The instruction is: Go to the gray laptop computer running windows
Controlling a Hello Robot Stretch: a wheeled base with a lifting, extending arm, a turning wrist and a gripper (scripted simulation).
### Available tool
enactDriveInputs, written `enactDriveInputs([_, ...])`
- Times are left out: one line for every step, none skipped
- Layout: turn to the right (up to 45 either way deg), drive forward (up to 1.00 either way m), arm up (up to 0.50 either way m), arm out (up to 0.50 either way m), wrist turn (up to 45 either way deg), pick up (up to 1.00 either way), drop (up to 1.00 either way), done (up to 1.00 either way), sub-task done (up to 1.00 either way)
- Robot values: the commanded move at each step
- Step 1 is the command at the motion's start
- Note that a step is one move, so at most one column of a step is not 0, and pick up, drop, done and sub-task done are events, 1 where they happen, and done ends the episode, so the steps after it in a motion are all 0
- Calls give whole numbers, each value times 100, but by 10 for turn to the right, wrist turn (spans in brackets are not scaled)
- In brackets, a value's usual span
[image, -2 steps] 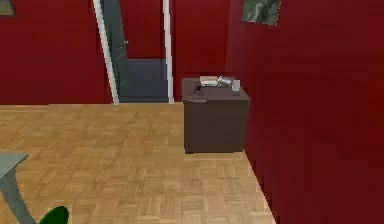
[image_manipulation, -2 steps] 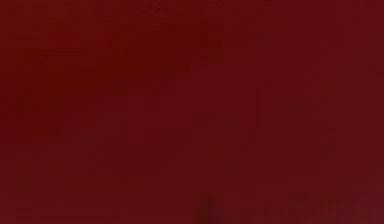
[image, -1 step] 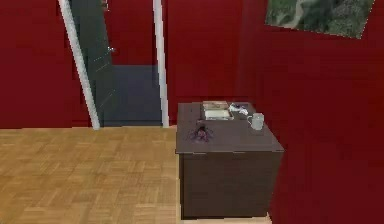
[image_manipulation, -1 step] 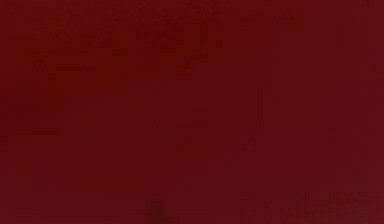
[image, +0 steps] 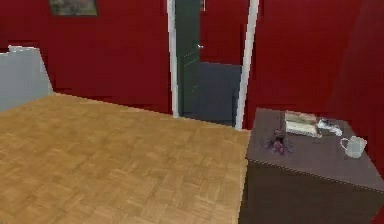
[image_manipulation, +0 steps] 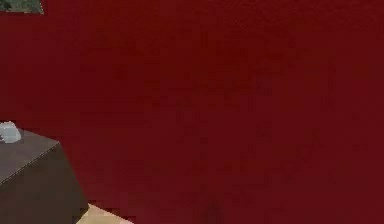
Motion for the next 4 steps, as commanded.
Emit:
enactDriveInputs([0, 80, 0, 0, 0, 0, 0, 0, 0])
enactDriveInputs([90, 0, 0, 0, 0, 0, 0, 0, 0])
enactDriveInputs([0, 100, 0, 0, 0, 0, 0, 0, 0])
enactDriveInputs([0, 50, 0, 0, 0, 0, 0, 0, 0])
